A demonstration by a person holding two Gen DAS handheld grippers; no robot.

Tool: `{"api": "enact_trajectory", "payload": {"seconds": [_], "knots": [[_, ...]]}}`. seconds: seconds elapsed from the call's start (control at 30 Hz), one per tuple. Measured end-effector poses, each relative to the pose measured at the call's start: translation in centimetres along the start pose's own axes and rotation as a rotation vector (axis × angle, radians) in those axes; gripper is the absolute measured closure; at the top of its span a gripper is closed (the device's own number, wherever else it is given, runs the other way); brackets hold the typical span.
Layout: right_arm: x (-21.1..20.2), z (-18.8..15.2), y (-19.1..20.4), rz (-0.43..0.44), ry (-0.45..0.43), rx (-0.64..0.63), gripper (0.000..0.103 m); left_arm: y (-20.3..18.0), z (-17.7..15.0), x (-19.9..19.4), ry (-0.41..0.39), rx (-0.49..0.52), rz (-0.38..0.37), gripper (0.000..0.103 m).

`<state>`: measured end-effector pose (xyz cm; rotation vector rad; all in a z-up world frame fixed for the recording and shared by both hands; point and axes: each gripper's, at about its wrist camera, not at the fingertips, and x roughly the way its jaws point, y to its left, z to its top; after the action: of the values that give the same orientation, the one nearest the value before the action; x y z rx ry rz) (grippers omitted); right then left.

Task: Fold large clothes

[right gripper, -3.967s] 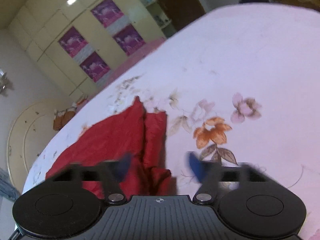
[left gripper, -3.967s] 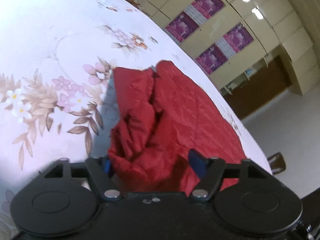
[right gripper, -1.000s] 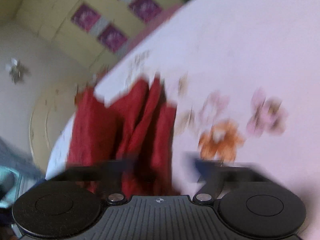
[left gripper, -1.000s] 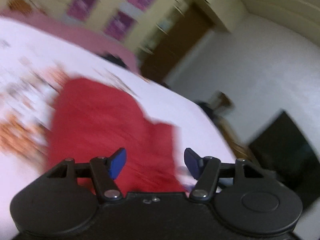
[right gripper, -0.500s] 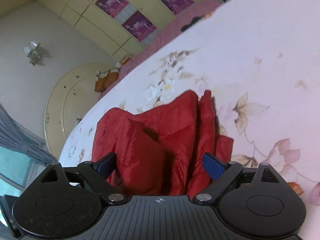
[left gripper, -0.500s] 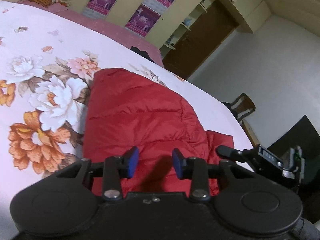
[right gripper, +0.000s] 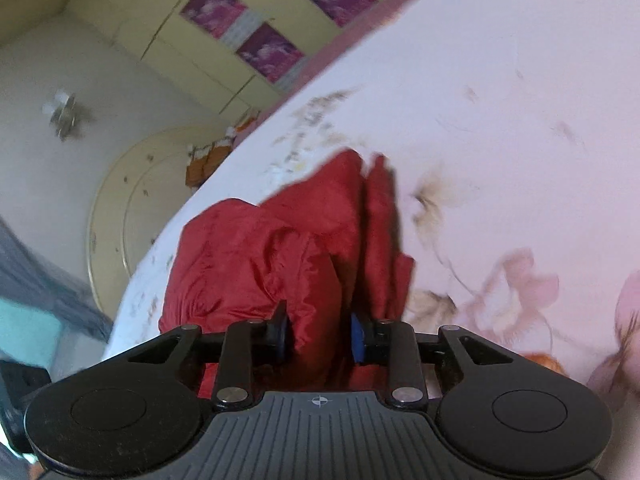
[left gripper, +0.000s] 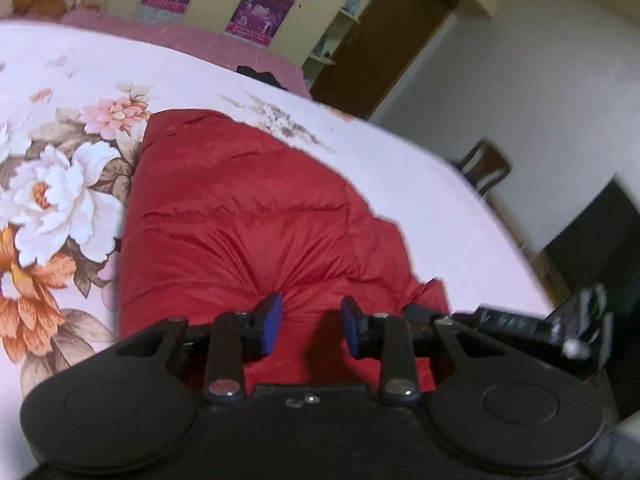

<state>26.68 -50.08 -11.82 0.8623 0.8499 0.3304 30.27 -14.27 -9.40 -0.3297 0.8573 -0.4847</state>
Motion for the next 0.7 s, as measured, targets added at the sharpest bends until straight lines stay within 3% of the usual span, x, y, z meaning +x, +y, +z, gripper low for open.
{"api": "enact_trajectory", "payload": {"seconds": [0.13,0.23,0.3,0.37,0.47,0.57,0.6,0.7], "knots": [[0.2,-0.1,-0.6,0.004,0.001,0.014,0.074,-0.2,-0.3,0.8,0.025,0.022,0.037,0.074],[-1.2,0.3,1.6,-0.072,-0.009,-0.062,0.071,-1.0,0.1,-0.8,0.025,0.037,0.033,0.074],[-3.5,0.2,3.7,-0.118,-0.078,-0.154,0.042,-1.5,-0.4,-3.4,-0.019,0.056,0.018,0.072],[-5.5,-0.4,5.7,-0.091,-0.092,-0.241,0.042,-1.8,-1.3,-5.8,-0.045,0.08,0.02,0.072],[-7.3,-2.3,9.0,-0.025,-0.039,-0.385,0.043,-2.0,-3.2,-8.0,-0.05,0.094,0.04,0.072],[-8.3,-4.9,11.0,0.025,0.028,-0.486,0.061,-2.2,-5.0,-9.2,-0.053,0.092,0.054,0.072],[-8.3,-5.8,11.3,0.038,0.054,-0.511,0.062,-2.4,-5.6,-9.5,-0.052,0.09,0.054,0.072],[-7.1,-8.0,11.0,-0.016,0.105,-0.596,0.063,-2.6,-6.8,-9.2,-0.039,0.083,0.056,0.072]]}}
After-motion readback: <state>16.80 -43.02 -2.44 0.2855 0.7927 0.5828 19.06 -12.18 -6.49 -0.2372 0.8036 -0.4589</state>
